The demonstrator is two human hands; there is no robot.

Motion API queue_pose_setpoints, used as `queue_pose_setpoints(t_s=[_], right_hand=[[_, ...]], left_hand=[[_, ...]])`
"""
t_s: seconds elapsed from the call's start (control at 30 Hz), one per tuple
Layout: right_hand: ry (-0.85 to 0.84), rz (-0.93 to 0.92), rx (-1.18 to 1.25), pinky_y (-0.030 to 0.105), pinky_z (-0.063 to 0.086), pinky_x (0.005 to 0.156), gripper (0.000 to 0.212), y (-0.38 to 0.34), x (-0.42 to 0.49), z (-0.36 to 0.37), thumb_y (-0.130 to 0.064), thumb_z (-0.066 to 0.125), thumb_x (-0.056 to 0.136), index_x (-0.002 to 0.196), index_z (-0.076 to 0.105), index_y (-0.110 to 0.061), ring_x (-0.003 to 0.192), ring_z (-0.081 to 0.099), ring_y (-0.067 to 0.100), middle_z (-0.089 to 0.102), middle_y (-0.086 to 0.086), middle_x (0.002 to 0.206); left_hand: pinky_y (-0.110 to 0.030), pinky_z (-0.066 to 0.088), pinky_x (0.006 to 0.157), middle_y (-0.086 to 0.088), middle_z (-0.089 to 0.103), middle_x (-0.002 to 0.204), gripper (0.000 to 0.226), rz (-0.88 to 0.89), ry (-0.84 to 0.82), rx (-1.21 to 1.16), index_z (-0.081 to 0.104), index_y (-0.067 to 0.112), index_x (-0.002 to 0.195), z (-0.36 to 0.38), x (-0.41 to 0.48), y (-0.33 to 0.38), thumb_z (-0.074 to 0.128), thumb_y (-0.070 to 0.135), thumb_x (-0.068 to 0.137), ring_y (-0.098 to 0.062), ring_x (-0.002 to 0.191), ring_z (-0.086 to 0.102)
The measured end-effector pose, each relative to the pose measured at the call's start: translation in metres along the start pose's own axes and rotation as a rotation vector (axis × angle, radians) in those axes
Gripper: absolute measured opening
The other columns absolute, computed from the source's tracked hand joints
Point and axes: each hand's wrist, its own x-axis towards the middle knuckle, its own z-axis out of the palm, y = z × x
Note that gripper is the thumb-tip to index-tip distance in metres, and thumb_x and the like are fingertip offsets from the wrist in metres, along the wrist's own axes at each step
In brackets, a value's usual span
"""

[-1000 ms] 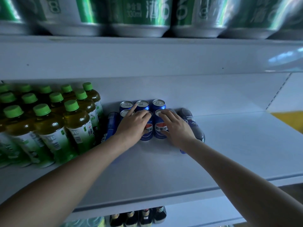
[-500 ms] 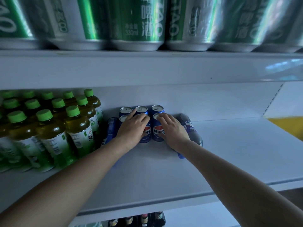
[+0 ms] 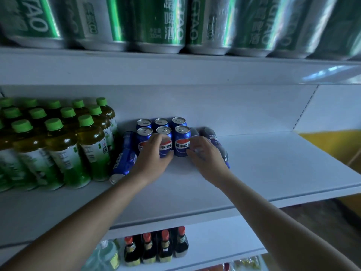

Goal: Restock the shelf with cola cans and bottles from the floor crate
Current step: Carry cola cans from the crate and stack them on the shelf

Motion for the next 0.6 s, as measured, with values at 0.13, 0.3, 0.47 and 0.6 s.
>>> queue_pose_setpoints(t_s=[0.13, 0.3, 0.47, 0.6], right_hand=[[0.062, 0.216, 0.333, 0.02, 0.052, 0.067, 0.013, 0.001, -0.051, -0.019, -0.004, 0.058, 0.1, 0.1, 0.068, -0.012, 0.068, 0.068, 0.01, 0.073, -0.001, 0.078], [0.192, 0.356, 0.547, 0.03, 0.056, 0.064, 0.024, -0.007, -0.114, -0.048, -0.002, 0.047, 0.104, 0.091, 0.066, 0.004, 0.065, 0.068, 0.025, 0.072, 0.012, 0.072], [0.291, 0.397, 0.547, 0.034, 0.054, 0.064, 0.029, 0.002, -0.179, -0.073, 0.004, 0.045, 0.103, 0.083, 0.065, 0.003, 0.067, 0.067, 0.026, 0.071, 0.015, 0.073], [0.33, 0.424, 0.537, 0.037, 0.055, 0.066, 0.028, 0.014, -0.225, -0.096, 0.004, 0.046, 0.102, 0.081, 0.064, 0.006, 0.067, 0.067, 0.027, 0.069, 0.017, 0.072]], left_hand=[[-0.02, 0.049, 0.091, 0.004, 0.07, 0.106, 0.021, -0.213, -0.104, -0.344, 0.065, 0.015, 0.11, -0.009, -0.046, 0.027, 0.07, 0.007, 0.092, -0.005, 0.1, 0.067], [-0.032, 0.051, 0.094, -0.001, 0.073, 0.102, 0.019, -0.331, -0.225, -0.527, 0.068, 0.018, 0.105, -0.012, -0.087, 0.054, 0.064, 0.027, 0.089, -0.017, 0.101, 0.071], [-0.023, 0.055, 0.085, -0.007, 0.073, 0.097, 0.009, -0.351, -0.25, -0.606, 0.069, 0.008, 0.1, 0.011, -0.119, 0.089, 0.061, 0.006, 0.097, -0.023, 0.09, 0.072], [-0.021, 0.055, 0.08, -0.009, 0.074, 0.095, 0.01, -0.365, -0.279, -0.665, 0.068, 0.006, 0.1, 0.043, -0.142, 0.126, 0.059, 0.004, 0.097, -0.024, 0.087, 0.072]])
